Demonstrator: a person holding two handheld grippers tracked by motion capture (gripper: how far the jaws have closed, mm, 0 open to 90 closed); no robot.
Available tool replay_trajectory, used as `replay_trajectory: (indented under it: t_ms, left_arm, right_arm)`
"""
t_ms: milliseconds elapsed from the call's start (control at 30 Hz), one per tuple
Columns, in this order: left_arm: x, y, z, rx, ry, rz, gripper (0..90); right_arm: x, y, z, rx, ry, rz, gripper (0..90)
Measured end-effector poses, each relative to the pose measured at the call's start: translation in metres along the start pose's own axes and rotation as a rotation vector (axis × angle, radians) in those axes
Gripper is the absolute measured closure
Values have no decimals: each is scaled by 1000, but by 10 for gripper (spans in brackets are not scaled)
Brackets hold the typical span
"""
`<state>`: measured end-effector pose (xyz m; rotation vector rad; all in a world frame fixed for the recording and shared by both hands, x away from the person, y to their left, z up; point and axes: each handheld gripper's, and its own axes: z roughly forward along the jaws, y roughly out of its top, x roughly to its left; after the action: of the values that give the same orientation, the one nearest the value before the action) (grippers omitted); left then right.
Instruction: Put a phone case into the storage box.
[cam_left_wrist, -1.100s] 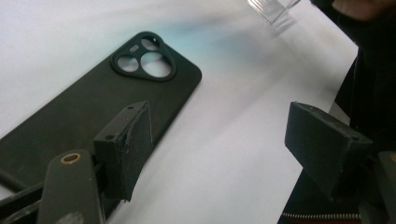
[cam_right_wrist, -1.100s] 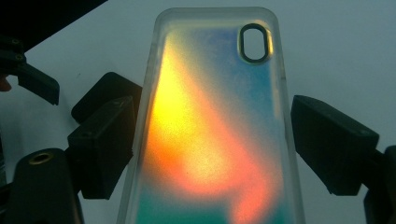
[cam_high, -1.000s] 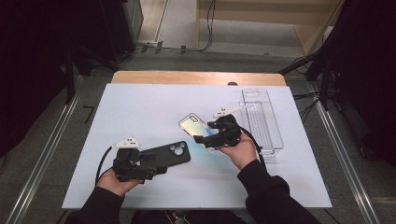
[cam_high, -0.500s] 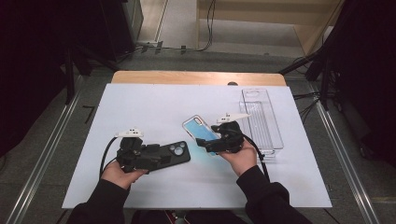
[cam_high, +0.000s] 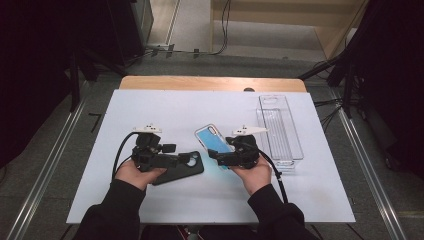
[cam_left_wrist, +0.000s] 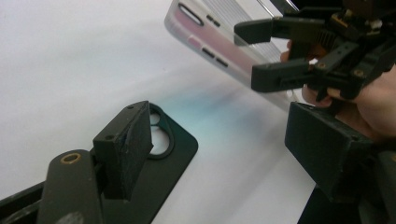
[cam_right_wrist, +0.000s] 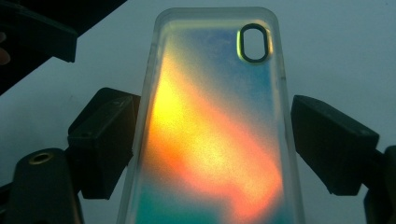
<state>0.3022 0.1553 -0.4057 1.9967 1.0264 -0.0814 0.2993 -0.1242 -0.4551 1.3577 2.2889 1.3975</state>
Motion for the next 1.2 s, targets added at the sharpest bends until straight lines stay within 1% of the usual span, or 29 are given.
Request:
replay_trajectory:
  t_ms: [33, 67, 133, 200, 267, 300, 333, 400, 433, 467, 567, 633, 733, 800, 833, 867, 1033, 1067, 1133, 1200]
  left_arm:
    - [0, 1, 1, -3, 5, 8, 233]
    - [-1, 3, 2, -4, 15, 12, 233]
    - [0, 5, 4, -14, 5, -1, 231]
    - [1, 7, 5, -25, 21, -19, 228]
    - [2, 9, 6, -23, 38, -29, 228]
    - [3, 10, 7, -21, 42, -30, 228]
    - [3, 11, 7, -18, 37, -30, 228]
    - [4, 13, 7, -16, 34, -42, 229]
    - [4, 14, 7, -13, 36, -50, 235]
    - [4, 15, 7, -13, 44, -58, 235]
    - [5, 18, 9, -16, 42, -77, 236]
    - [5, 20, 11, -14, 45, -99, 254]
    - [5, 23, 14, -9, 54, -112, 254]
    - [6, 25, 16, -12, 48, -134, 256]
    - [7, 26, 17, -8, 50, -146, 282]
    - [7, 28, 19, -10, 55, -161, 282]
    - [8, 34, 23, -9, 76, -181, 322]
    - [8, 35, 24, -10, 77, -186, 341]
    - [9, 36, 26, -17, 83, -194, 345]
    - [9, 37, 28, -15, 88, -194, 359]
  right_arm:
    - [2, 0, 1, -5, 8, 14, 151]
    - [2, 0, 1, -5, 8, 14, 151]
    - [4, 0, 2, -14, 6, 22, 151]
    - [5, -1, 4, -24, 3, 31, 151]
    - [9, -3, 7, -36, 0, 45, 151]
    - [9, -3, 7, -36, 0, 45, 151]
    - [10, -3, 8, -38, -4, 46, 151]
    - [12, -4, 9, -49, -6, 52, 150]
    - [13, -5, 9, -66, -3, 65, 150]
    - [13, -5, 9, -66, -3, 65, 150]
    - [14, -8, 10, -92, -12, 76, 151]
    - [14, -12, 13, -116, -7, 101, 150]
    - [16, -14, 15, -122, -12, 102, 150]
    - [18, -16, 17, -123, -9, 104, 150]
    - [19, -18, 17, -132, -3, 118, 150]
    - [19, -18, 17, -132, -3, 118, 150]
    - [22, -21, 19, -156, 2, 119, 150]
    - [23, -21, 19, -168, 2, 127, 150]
    - [23, -22, 20, -176, 6, 131, 150]
    - [24, -23, 21, -184, 15, 144, 150]
